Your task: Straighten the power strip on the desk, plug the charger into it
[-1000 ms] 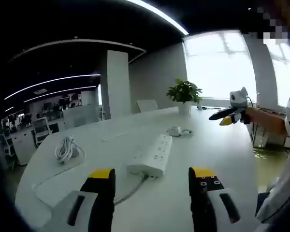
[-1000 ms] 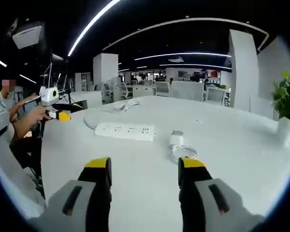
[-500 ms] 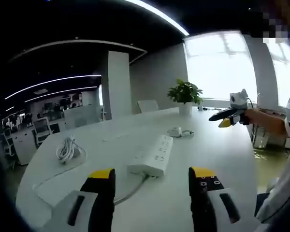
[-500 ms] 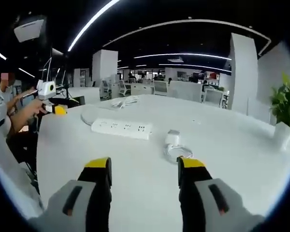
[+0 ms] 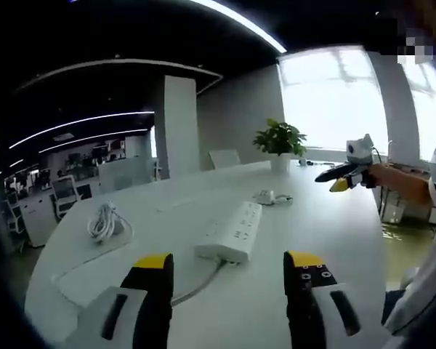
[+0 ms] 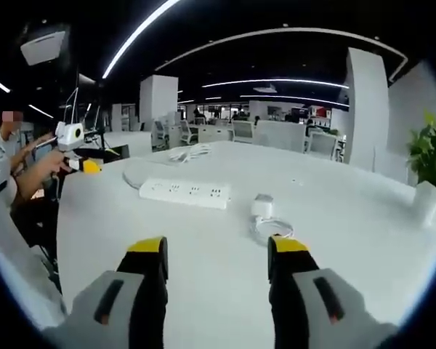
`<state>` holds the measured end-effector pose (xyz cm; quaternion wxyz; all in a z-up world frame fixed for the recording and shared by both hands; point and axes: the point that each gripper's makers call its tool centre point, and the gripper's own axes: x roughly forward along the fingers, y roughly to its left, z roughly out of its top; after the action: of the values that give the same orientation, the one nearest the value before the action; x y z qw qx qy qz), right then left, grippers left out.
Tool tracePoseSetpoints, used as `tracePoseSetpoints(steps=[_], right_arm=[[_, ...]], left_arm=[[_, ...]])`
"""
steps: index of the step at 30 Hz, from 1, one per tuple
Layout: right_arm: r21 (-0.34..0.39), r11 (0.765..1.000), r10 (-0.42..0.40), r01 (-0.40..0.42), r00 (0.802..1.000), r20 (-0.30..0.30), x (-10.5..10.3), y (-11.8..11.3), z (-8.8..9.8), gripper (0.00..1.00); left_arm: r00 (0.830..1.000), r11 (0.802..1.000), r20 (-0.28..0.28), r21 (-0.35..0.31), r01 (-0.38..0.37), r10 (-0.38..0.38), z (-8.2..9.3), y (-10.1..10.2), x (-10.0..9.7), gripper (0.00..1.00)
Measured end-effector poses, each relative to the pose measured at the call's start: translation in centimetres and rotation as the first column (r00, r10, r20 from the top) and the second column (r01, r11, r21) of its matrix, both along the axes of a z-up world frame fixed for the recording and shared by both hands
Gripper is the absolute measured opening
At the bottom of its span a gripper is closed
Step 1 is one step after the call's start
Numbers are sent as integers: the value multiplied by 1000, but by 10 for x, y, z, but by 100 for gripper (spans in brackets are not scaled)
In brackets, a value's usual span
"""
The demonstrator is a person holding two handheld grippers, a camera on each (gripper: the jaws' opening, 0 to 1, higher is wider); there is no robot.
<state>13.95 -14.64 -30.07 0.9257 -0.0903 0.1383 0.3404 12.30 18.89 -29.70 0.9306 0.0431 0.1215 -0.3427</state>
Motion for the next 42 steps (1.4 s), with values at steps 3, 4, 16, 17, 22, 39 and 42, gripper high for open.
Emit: tracePoseSetpoints(steps=[3, 4, 16, 17, 22, 39, 42], right_arm=[[-1, 1000, -1, 1, 1000, 0, 0, 0, 0, 55], [-2, 1000, -1, 1, 1000, -1, 0, -1, -1, 55], [14, 1000, 9, -9, 1000, -21, 8, 3, -4, 54], [15, 1000, 11, -10, 1000, -21, 9, 3, -3, 54], [21, 1000, 22, -22, 1000, -20, 13, 8, -2, 53], [34, 999, 31, -31, 999, -16, 30, 17, 0, 51], [40, 998, 38, -38, 999, -16, 30, 21, 0, 51]], left_arm=[[1000, 1000, 0, 0, -2, 2, 0, 1, 0, 63], [1000, 1000, -1, 2, -4, 4, -1, 1, 1, 63], [1000, 1000, -13, 23, 10, -10, -9, -3, 6, 63], [1000, 1000, -20, 20, 12, -12, -11, -3, 6, 63], [1000, 1000, -15, 18, 0, 1, -12, -1, 9, 62], [1000, 1000, -23, -9, -17, 17, -18, 4, 12, 62], [1000, 1000, -21, -21, -20, 20, -16, 4, 12, 63]])
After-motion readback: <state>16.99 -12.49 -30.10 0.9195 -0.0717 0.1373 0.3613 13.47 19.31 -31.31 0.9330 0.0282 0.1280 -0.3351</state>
